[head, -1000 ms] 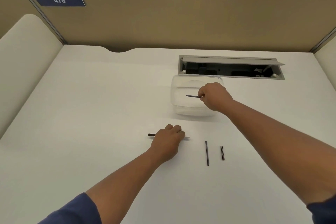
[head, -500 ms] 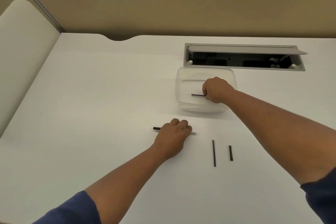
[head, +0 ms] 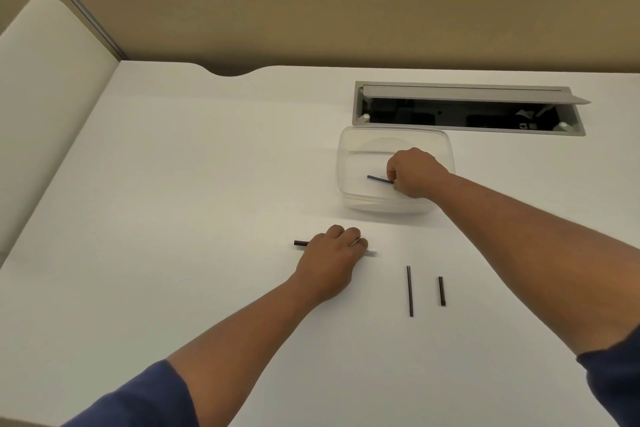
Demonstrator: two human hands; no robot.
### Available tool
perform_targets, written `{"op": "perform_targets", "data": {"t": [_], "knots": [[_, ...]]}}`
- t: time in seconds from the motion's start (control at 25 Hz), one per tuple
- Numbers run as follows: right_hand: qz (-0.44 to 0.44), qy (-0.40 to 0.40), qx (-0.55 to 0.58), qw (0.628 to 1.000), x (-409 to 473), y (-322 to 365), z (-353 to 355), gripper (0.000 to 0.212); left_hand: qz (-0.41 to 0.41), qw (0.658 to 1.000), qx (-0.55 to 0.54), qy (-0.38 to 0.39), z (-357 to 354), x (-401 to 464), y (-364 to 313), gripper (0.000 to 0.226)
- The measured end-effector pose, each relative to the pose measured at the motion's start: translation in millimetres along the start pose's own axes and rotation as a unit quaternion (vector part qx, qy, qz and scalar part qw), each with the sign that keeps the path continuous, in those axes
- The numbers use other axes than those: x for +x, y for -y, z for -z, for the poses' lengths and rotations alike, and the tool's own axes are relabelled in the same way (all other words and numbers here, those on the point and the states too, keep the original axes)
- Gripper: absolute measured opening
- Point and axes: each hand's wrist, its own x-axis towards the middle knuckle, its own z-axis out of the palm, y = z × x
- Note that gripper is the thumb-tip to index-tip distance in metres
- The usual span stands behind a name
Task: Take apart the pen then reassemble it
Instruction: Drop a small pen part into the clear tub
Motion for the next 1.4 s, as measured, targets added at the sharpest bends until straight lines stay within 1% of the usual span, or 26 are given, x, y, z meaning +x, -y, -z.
{"op": "perform_targets", "data": {"t": [0.48, 0.8, 1.0, 1.08, 1.24, 1.32, 1.4], "knots": [[0.01, -0.022, 0.015, 1.0, 0, -5, 3, 0.02, 0.002, 1.0, 0.007, 0.005, 1, 1, -1, 0.036], [0.023, -0.094, 0.058, 0.994, -22, -2, 16, 0.017, 0.002, 0.999, 0.021, 0.026, 7, 4, -2, 0.03], [0.049, -0.182, 0.118, 0.975, -70, 13, 31, 0.014, 0.018, 0.998, 0.035, 0.058, 19, 1, -8, 0.027], [0.063, -0.2, 0.138, 0.968, -95, 19, 29, 0.014, 0.02, 0.997, 0.033, 0.068, 23, -2, -14, 0.029], [0.059, -0.173, 0.156, 0.971, -143, 22, 7, 0.014, 0.021, 0.996, 0.03, 0.083, 29, -12, -25, 0.027], [0.042, -0.152, 0.169, 0.973, -160, 19, -7, 0.014, 0.028, 0.995, 0.029, 0.087, 30, -17, -29, 0.022], [0.015, -0.128, 0.183, 0.975, -175, 17, -24, 0.015, 0.043, 0.995, 0.003, 0.089, 32, -23, -35, 0.02]]}}
